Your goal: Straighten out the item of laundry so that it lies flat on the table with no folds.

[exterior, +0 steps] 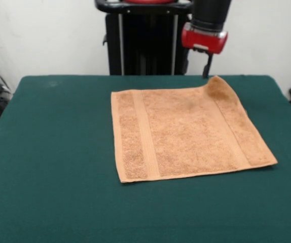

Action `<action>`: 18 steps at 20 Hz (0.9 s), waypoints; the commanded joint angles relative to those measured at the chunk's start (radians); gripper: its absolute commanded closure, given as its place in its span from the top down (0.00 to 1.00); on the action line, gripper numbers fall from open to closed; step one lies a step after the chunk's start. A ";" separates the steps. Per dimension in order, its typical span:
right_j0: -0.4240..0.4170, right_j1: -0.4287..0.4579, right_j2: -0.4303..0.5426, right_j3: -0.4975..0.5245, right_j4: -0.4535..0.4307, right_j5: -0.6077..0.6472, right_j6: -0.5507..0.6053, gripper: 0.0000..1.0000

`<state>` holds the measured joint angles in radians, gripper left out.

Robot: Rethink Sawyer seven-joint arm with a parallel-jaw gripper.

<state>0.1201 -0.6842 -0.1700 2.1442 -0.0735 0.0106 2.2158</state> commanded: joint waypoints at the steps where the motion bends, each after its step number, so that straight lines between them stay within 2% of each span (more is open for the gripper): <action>1: 0.039 0.170 -0.016 -0.218 0.076 0.049 0.106 1.00; 7: 0.067 0.238 -0.020 -0.255 0.107 -0.006 0.144 1.00; 12: 0.109 0.235 -0.017 -0.214 0.134 -0.035 0.186 1.00; 18: 0.153 0.278 -0.012 -0.182 0.165 -0.103 0.214 1.00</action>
<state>0.2292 -0.4555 -0.2059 1.9996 0.0108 -0.0039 2.2158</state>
